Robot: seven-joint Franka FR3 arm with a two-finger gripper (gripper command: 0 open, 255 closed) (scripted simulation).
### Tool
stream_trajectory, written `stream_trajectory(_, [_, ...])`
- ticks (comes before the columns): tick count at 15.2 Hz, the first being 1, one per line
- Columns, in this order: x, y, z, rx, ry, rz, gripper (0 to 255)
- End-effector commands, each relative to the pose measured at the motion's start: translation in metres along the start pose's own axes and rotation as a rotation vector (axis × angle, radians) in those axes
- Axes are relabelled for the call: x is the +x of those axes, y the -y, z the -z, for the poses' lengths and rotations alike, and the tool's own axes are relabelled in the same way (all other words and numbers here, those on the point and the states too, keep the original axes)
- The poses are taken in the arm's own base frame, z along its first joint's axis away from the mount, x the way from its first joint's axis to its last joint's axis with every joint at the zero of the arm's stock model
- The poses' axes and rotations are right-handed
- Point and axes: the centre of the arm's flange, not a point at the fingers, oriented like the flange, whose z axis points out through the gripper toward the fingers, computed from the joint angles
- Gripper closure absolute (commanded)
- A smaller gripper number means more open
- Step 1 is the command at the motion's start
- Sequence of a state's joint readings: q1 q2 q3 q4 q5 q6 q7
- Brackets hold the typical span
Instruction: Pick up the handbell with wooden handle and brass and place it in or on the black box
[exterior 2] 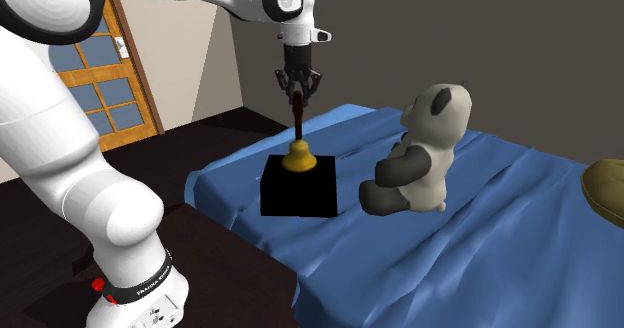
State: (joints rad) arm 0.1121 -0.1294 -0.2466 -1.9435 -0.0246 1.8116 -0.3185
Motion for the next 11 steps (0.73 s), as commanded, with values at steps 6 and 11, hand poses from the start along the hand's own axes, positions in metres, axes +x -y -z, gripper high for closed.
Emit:
stream_trajectory(6, [0.001, 0.000, -0.024, 0.000, -0.001, 0.000, 255])
stream_trajectory(11, [0.001, 0.000, -0.024, 0.000, -0.001, 0.000, 255])
